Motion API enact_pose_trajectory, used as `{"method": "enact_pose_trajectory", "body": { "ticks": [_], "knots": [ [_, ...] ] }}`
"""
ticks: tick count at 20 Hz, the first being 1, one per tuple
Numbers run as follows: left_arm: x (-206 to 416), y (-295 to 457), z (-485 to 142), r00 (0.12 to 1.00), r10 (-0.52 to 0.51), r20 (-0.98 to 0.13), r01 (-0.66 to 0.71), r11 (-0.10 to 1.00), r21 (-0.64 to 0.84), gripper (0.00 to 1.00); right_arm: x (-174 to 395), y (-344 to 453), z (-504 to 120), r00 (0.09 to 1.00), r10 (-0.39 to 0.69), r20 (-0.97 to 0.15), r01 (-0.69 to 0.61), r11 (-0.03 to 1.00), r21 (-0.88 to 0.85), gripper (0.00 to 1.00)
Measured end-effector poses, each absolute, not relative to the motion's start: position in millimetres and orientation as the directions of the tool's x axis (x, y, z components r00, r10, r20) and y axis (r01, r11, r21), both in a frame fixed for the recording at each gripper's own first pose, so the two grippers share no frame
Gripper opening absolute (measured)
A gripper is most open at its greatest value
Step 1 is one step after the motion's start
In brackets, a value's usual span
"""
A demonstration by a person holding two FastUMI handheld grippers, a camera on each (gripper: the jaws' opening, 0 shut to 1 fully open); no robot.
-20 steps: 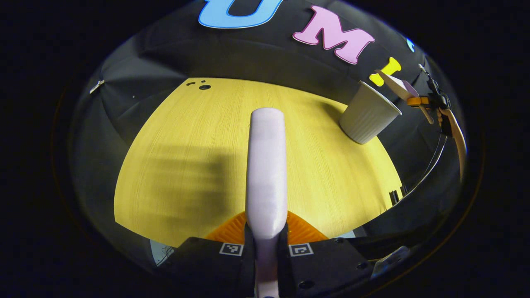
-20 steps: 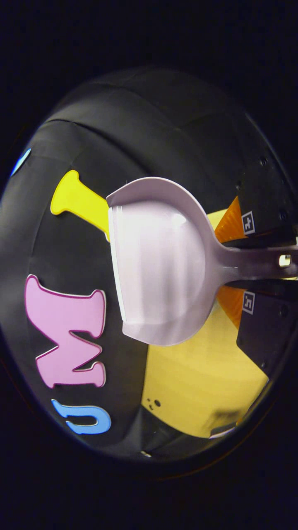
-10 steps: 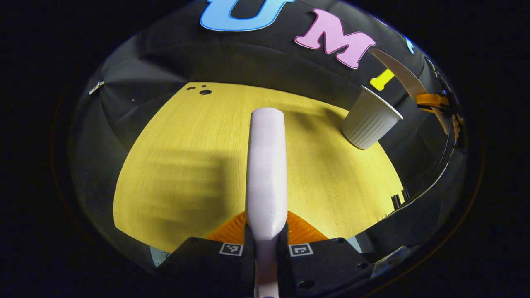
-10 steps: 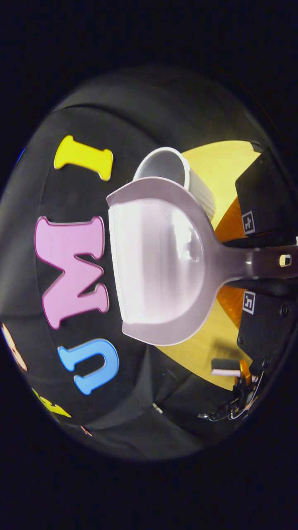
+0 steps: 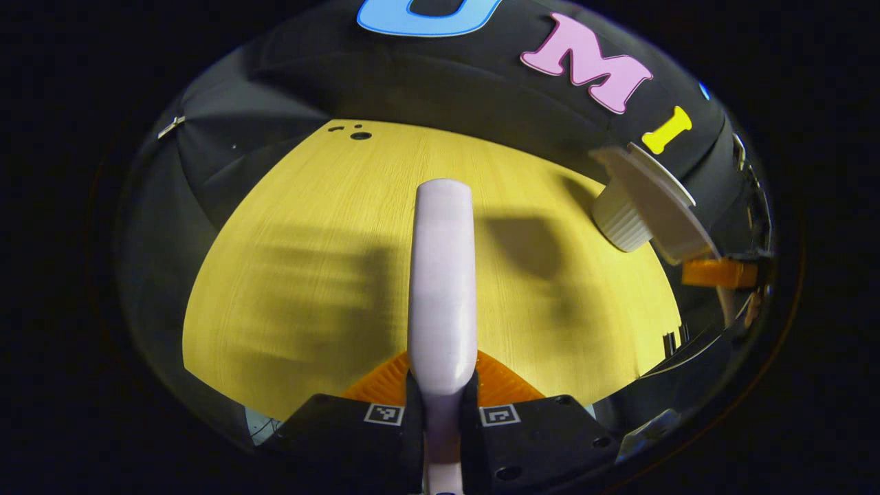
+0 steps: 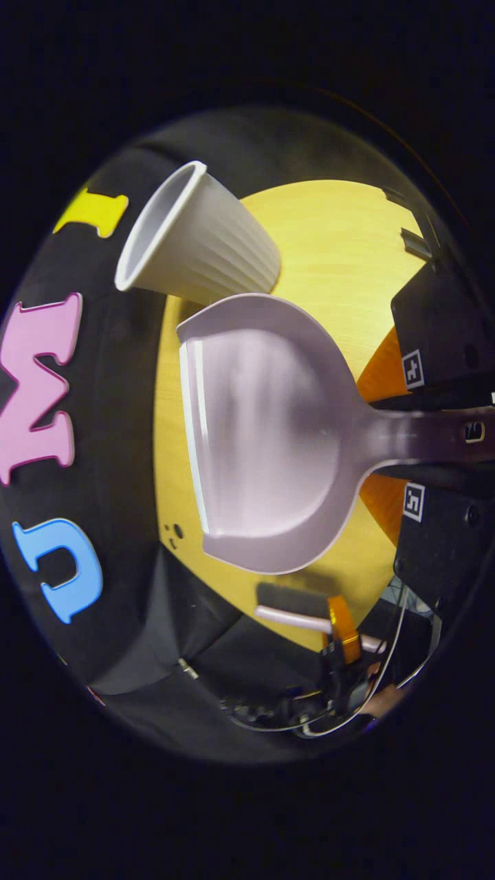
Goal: Pick up the small broom and dustpan from the desktop, sweep the trash into the dustpan with the broom, and then empty the trash into the garbage bin.
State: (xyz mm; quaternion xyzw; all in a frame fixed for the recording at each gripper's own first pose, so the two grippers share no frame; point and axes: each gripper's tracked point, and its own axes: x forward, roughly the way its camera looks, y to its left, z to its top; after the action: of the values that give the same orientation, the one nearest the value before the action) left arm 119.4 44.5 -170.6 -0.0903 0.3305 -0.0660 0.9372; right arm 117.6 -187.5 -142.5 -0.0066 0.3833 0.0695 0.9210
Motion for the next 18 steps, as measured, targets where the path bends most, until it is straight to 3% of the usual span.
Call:
{"method": "enact_pose_trajectory", "body": {
  "ticks": [4, 5, 6, 18],
  "knots": [
    [132.4, 43.7, -185.5, 0.737, -0.128, -0.664, 0.041, 0.988, -0.146, 0.24, 114.1, -196.4, -196.3, 0.627, 0.103, -0.772, -0.116, 0.992, 0.038, 0.34],
    [134.6, 43.1, -188.0, 0.730, -0.114, -0.674, 0.034, 0.991, -0.131, 0.25, 113.5, -199.2, -203.4, 0.617, 0.092, -0.782, -0.124, 0.992, 0.019, 0.39],
    [136.2, 42.2, -192.1, 0.722, -0.098, -0.685, 0.025, 0.993, -0.115, 0.25, 113.3, -199.6, -201.3, 0.610, 0.086, -0.787, -0.127, 0.992, 0.010, 0.34],
    [170.0, 23.3, -219.1, 0.642, -0.003, -0.767, 0.026, 1.000, 0.017, 0.28, 110.8, -198.8, -200.2, 0.562, 0.142, -0.815, -0.175, 0.983, 0.051, 0.35]
  ]
}}
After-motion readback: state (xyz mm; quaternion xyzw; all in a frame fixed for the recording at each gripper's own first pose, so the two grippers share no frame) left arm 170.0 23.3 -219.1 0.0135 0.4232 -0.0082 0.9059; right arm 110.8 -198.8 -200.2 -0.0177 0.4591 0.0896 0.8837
